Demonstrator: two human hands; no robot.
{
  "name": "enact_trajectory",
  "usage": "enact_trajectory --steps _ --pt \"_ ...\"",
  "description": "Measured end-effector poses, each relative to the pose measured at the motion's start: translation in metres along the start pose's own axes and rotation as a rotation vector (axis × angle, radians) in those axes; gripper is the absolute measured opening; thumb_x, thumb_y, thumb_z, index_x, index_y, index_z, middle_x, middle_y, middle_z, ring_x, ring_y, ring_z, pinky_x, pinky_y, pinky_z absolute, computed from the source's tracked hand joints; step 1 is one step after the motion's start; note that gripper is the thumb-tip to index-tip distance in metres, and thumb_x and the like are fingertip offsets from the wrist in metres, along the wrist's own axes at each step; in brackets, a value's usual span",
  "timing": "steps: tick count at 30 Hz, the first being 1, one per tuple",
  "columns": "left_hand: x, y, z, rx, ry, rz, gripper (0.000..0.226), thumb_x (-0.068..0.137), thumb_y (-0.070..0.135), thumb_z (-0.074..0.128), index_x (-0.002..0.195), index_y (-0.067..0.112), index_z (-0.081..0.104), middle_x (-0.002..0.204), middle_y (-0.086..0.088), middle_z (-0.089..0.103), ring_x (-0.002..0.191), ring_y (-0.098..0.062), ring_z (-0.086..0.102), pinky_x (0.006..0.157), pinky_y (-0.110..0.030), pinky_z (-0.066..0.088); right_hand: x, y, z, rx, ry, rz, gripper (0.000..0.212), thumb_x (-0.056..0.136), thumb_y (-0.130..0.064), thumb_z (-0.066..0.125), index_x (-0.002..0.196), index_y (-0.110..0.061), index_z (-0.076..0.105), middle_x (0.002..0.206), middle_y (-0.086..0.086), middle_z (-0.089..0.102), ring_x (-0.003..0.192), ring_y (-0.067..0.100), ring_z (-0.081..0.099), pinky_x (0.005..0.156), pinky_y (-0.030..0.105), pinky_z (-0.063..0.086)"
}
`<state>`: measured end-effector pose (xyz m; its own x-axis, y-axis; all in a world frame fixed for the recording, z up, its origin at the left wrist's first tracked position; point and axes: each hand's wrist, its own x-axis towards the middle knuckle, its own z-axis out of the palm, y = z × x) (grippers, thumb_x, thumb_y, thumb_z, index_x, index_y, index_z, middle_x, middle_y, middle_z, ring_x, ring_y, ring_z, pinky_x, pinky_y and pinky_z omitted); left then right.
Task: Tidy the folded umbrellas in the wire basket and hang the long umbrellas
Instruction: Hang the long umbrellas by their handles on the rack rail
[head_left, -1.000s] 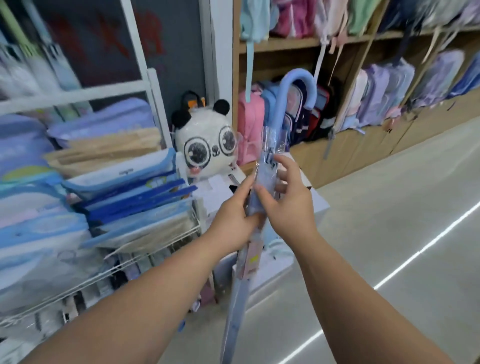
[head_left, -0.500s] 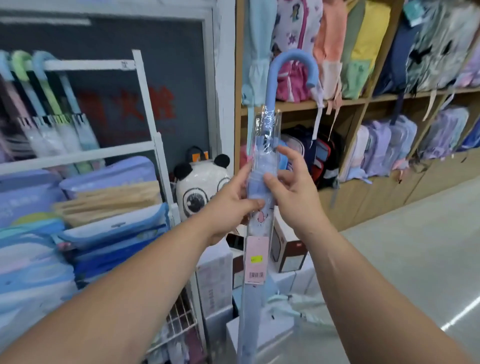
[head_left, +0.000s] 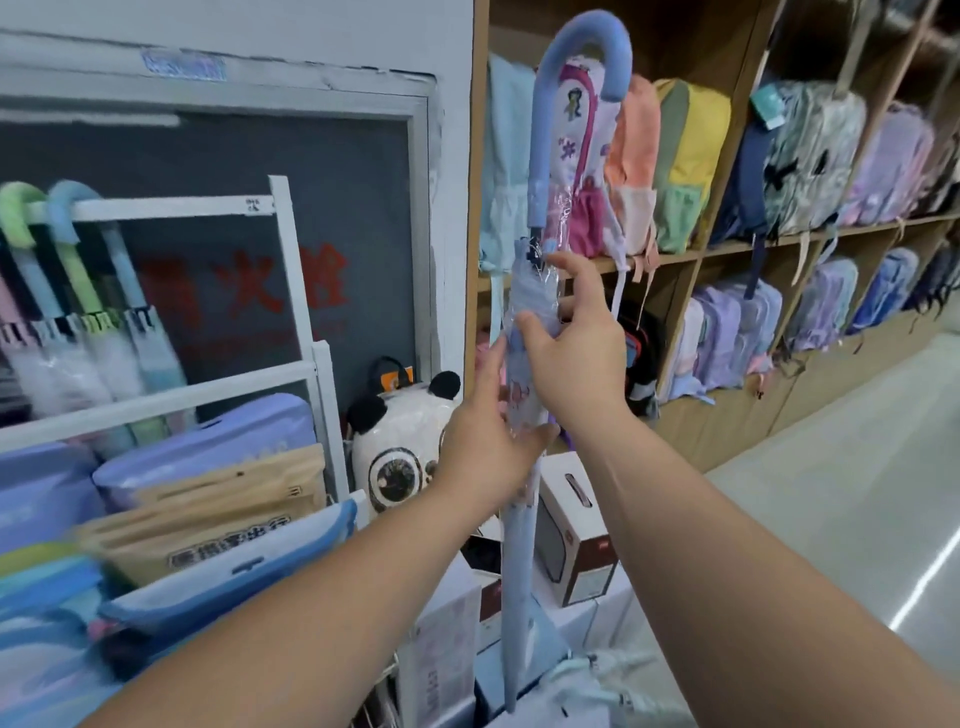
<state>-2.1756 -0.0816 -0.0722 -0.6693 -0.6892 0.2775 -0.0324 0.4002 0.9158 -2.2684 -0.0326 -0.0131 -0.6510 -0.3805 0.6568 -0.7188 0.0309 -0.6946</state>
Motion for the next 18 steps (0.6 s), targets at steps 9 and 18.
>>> enact_trajectory --steps 9,18 --pt "0.049 -0.013 -0.045 -0.204 -0.039 0.065 0.073 0.091 0.011 0.071 0.122 0.070 0.043 0.097 0.014 0.072 0.083 -0.003 0.071 0.074 -0.029 0.061 0.012 0.006 0.035 0.206 -0.169 0.032 0.045 0.099 -0.029 0.060 0.138 -0.046 0.045 0.115 -0.006 0.065 0.095 -0.001 0.064 0.078 0.020 0.054" --pt "0.110 0.009 -0.094 -0.169 0.040 0.066 0.070 0.093 -0.008 0.060 0.143 0.040 0.049 0.105 -0.004 0.077 0.094 -0.018 0.076 0.076 -0.034 0.062 0.037 0.035 0.078 0.451 -0.524 0.020 0.058 0.101 -0.019 0.059 0.147 -0.049 0.038 0.118 -0.011 0.065 0.078 -0.002 0.065 0.072 0.021 0.053"
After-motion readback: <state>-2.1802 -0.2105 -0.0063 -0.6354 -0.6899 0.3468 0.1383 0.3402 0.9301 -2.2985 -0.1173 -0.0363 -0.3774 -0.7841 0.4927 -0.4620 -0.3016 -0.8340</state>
